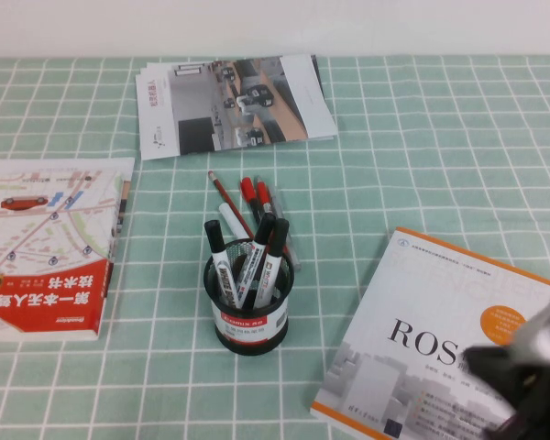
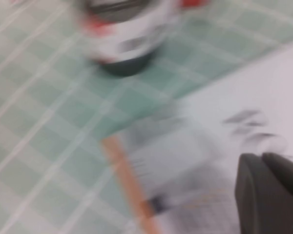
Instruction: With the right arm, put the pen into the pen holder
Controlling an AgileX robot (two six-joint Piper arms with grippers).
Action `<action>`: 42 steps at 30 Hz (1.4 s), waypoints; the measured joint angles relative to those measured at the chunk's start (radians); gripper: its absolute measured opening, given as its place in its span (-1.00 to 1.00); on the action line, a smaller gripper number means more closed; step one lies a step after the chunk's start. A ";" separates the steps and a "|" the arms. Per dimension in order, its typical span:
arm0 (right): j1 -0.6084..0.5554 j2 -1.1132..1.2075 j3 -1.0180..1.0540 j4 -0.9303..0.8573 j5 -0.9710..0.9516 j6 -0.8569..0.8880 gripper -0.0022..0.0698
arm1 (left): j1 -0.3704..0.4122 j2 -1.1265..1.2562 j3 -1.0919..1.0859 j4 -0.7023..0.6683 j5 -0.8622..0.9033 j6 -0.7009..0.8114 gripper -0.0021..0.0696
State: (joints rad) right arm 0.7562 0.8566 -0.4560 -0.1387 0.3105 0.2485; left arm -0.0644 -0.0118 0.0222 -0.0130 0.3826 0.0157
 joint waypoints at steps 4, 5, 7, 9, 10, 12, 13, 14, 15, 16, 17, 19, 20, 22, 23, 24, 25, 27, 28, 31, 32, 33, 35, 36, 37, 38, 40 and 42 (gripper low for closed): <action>-0.197 -0.086 0.074 -0.016 -0.040 0.021 -0.99 | 0.000 0.000 0.000 0.000 0.000 0.000 -0.95; -0.258 -0.120 0.105 -0.024 -0.062 0.019 -0.99 | 0.000 0.000 0.000 0.000 0.000 0.000 -0.95; -0.375 -0.189 0.168 -0.050 -0.112 0.008 -0.99 | 0.000 0.000 0.000 0.000 0.000 0.000 -0.95; -0.476 -0.278 0.242 -0.082 -0.156 0.000 -0.99 | 0.000 0.000 0.000 0.000 0.000 0.000 -0.95; -0.511 -0.317 0.280 -0.091 -0.170 -0.002 -0.99 | 0.000 0.000 0.000 0.000 0.000 0.000 -0.95; -0.579 -0.415 0.350 -0.101 -0.187 -0.004 -0.99 | 0.000 0.000 0.000 0.000 0.000 0.000 -0.95; -0.601 -0.464 0.376 -0.101 -0.190 -0.006 -0.99 | 0.000 0.000 0.000 0.000 0.000 0.000 -0.95; -0.623 -0.511 0.405 -0.101 -0.190 -0.006 -0.99 | 0.000 0.000 0.000 0.000 0.000 0.000 -0.95; -0.642 -0.555 0.430 -0.101 -0.192 -0.006 -0.99 | 0.000 0.000 0.000 0.000 0.000 0.000 -0.95; -0.653 -0.588 0.449 -0.101 -0.193 -0.006 -0.99 | 0.000 0.000 0.000 0.000 0.000 0.000 -0.95; -0.663 -0.626 0.466 -0.099 -0.193 -0.006 -0.99 | 0.000 0.000 0.000 0.000 0.000 0.000 -0.95; -0.673 -0.688 0.481 -0.099 -0.189 -0.006 -0.99 | 0.000 0.000 0.000 0.000 0.000 0.000 -0.95; -0.672 -0.718 0.479 -0.095 -0.177 -0.006 -0.99 | 0.000 0.000 0.000 0.000 0.000 0.000 -0.95; -0.675 -0.770 0.479 -0.090 -0.146 -0.006 -0.99 | 0.000 0.000 0.000 0.000 0.000 0.000 -0.95; -0.675 -0.791 0.479 -0.088 -0.123 -0.006 -0.99 | 0.000 0.000 0.000 0.000 0.000 0.000 -0.95; -0.675 -0.810 0.479 -0.089 -0.100 -0.006 -0.99 | 0.000 0.000 0.000 0.000 0.000 0.000 -0.95; -0.675 -0.826 0.479 -0.086 -0.085 -0.006 -0.99 | 0.000 0.000 0.000 0.000 0.000 0.000 -0.95; -0.675 -0.857 0.479 -0.083 -0.051 -0.006 -0.99 | 0.000 0.000 0.000 0.000 0.000 0.000 -0.95; -0.675 -0.861 0.481 -0.081 -0.039 -0.006 -0.99 | 0.000 0.000 0.000 0.000 0.000 0.000 -0.95; -0.675 -0.865 0.481 -0.071 -0.020 -0.006 -0.99 | 0.000 0.000 0.000 0.000 0.000 0.000 -0.95; -0.675 -0.865 0.481 -0.065 -0.018 -0.006 -0.99 | 0.000 0.000 0.000 0.000 0.000 0.000 -0.95; -0.675 -0.865 0.481 -0.056 -0.017 -0.006 -0.99 | 0.000 0.000 0.000 0.000 0.000 0.000 -0.95; -0.675 -0.865 0.481 -0.045 -0.008 -0.006 -0.99 | 0.000 0.000 0.000 0.000 0.000 0.000 -0.95; -0.675 -0.865 0.481 -0.042 0.001 -0.006 -0.99 | 0.000 0.000 0.000 0.000 0.000 0.000 -0.95; -0.675 -0.865 0.481 -0.040 0.013 -0.006 -0.99 | 0.000 0.000 0.000 0.000 0.000 0.000 -0.95; -0.675 -0.865 0.481 -0.035 0.023 -0.008 -0.99 | 0.000 0.000 0.000 0.000 0.000 0.000 -0.95; -0.675 -0.865 0.481 -0.004 0.034 -0.055 -0.99 | 0.000 0.000 0.000 0.000 0.000 0.000 -0.95; -0.675 -0.865 0.481 0.045 0.037 -0.137 -0.99 | 0.000 0.000 0.000 0.000 0.000 0.000 -0.95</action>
State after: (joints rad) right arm 0.0815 -0.0088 0.0250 -0.0938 0.3478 0.1113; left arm -0.0644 -0.0118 0.0222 -0.0130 0.3826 0.0157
